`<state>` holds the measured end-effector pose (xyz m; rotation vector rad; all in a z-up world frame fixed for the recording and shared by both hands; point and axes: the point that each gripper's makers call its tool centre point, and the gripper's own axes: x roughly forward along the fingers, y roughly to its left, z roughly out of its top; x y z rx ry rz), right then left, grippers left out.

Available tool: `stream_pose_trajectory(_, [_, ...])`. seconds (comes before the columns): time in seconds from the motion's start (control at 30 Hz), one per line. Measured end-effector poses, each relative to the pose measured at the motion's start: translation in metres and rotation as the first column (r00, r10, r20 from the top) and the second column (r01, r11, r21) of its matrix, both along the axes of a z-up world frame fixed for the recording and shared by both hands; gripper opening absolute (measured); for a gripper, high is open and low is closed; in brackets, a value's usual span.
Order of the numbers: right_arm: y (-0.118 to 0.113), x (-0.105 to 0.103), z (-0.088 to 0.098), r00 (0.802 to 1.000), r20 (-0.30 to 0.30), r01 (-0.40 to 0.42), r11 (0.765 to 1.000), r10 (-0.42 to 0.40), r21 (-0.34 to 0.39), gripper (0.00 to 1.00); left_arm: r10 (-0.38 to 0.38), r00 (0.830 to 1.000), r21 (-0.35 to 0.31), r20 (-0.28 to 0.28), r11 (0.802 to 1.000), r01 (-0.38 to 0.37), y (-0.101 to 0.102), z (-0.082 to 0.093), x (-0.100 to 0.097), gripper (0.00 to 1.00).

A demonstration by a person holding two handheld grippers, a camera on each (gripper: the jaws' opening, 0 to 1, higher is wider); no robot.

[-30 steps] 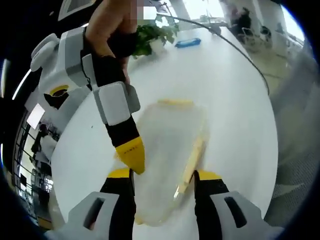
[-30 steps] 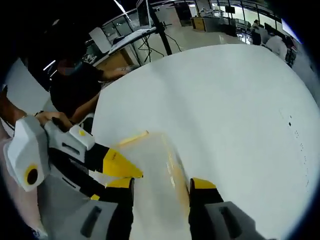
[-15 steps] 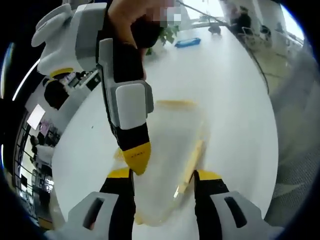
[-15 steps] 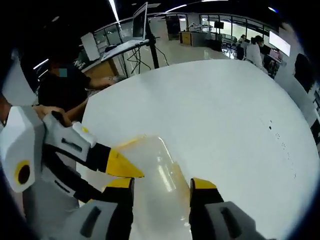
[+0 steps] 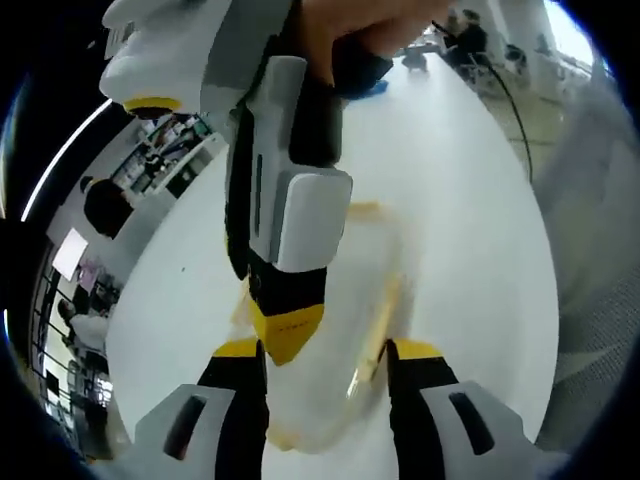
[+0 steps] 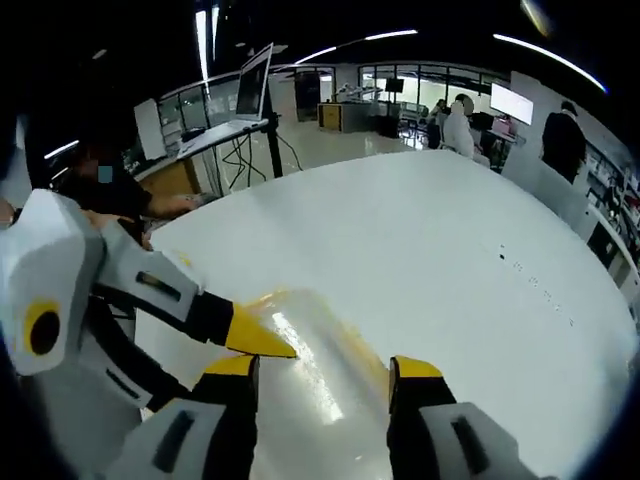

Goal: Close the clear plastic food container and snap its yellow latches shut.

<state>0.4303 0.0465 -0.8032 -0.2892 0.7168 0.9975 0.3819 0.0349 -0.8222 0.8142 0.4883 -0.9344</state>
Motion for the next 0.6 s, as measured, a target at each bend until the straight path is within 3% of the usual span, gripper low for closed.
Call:
stream_pose_trajectory(0.13, [-0.016, 0.0, 0.01, 0.998, 0.049, 0.037, 0.999, -0.037, 0.012, 0.56, -0.009, 1.0, 0.0, -0.007, 1.0, 0.009, -0.003, 0.0, -0.001, 0.49])
stream_pose_trajectory(0.2, [-0.023, 0.0, 0.015, 0.996, 0.044, 0.07, 0.997, -0.072, 0.044, 0.58, -0.012, 0.999, -0.023, -0.04, 1.0, 0.011, -0.007, 0.0, -0.004, 0.54])
stream_pose_trajectory(0.37, [-0.038, -0.006, 0.022, 0.991, 0.027, 0.131, 0.988, -0.134, 0.08, 0.59, 0.025, 0.999, -0.059, -0.035, 0.998, -0.027, -0.008, 0.008, 0.001, 0.57])
stream_pose_trajectory(0.6, [-0.051, -0.02, 0.016, 0.986, 0.021, 0.162, 0.984, -0.163, 0.07, 0.6, 0.109, 0.991, -0.143, -0.082, 0.982, -0.12, 0.002, 0.018, 0.004, 0.59])
